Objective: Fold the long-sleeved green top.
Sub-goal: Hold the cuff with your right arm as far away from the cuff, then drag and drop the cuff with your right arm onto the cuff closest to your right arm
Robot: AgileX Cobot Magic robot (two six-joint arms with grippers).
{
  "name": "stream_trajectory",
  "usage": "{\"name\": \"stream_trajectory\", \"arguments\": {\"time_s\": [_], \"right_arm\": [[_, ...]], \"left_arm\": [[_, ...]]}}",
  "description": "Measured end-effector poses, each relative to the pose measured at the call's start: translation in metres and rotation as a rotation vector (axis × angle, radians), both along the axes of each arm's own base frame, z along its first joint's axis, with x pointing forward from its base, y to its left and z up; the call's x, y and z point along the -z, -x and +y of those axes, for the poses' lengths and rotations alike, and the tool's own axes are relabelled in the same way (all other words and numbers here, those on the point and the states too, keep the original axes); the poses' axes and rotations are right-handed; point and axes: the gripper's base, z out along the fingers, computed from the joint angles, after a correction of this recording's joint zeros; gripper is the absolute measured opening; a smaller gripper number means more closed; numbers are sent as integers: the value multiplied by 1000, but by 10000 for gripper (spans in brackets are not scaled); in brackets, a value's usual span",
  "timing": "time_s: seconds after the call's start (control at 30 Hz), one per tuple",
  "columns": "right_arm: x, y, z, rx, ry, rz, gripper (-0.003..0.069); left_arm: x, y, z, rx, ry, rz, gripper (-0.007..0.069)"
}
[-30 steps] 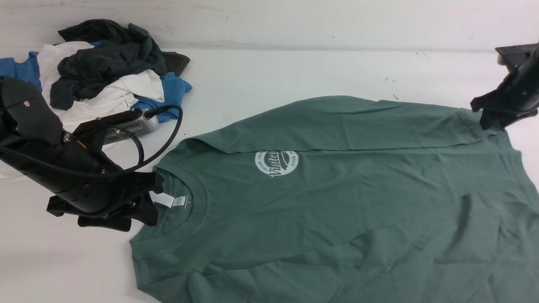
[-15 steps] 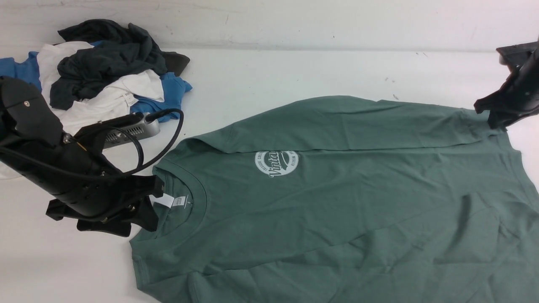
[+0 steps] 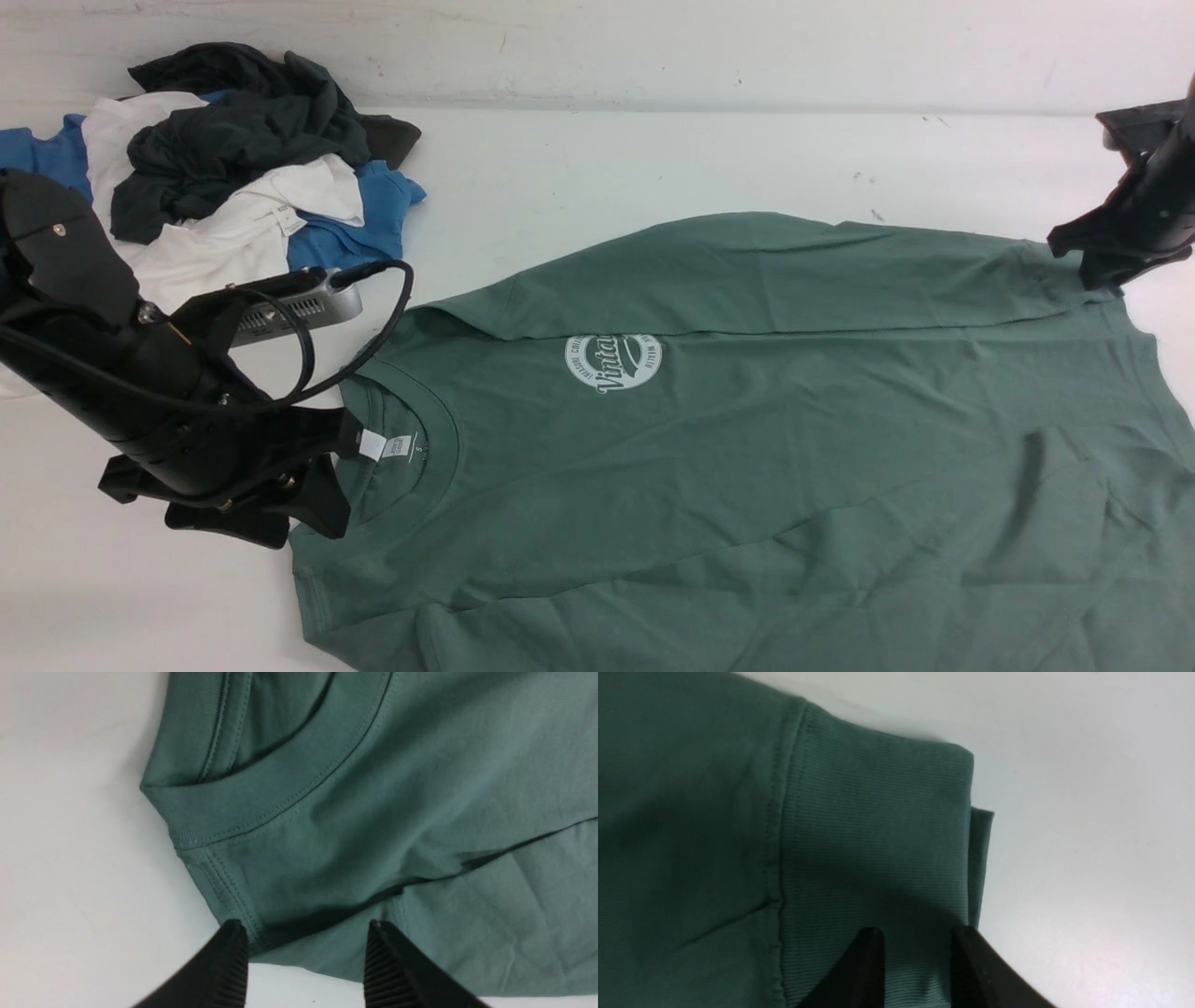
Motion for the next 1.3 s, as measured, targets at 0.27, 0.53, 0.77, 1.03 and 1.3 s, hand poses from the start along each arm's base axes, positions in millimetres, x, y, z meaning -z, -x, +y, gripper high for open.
{"name": "stream_trajectory", "arguments": {"time_s": [0.27,0.53,0.77,1.03,1.3], "right_arm": [[12,-2,-1,-1,1,12,199],[12,-2,0,0,-4,13,20],[8,-1,0,0,-4,13,-8],[-13,2,1,12,-12,-15,-8],[-69,16,4,89,-45,-78,-8]], "left_arm": [[0,0,0,0,0,-1,324],[0,0,0,0,0,-1,324],[0,0,0,0,0,-1,324],[0,0,0,0,0,-2,324],[0,0,0,0,0,-3,324]]}}
